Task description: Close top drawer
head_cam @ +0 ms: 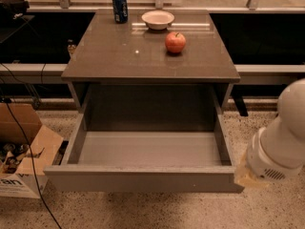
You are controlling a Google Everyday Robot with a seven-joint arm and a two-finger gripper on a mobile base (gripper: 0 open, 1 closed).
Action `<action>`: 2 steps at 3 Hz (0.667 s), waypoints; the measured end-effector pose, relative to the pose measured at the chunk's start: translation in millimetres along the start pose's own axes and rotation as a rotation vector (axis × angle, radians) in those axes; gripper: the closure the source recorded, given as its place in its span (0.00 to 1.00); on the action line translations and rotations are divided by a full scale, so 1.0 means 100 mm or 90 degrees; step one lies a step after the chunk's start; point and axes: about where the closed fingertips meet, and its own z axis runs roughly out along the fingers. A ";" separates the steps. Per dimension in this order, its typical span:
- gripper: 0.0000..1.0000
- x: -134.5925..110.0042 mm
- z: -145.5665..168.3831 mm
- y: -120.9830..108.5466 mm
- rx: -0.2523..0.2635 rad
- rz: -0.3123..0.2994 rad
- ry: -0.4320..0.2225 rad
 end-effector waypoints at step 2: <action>1.00 0.35 0.94 0.12 -0.058 0.047 0.034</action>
Offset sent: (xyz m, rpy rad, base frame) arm -0.0167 -0.0247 -0.1434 0.0091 0.1606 -0.1003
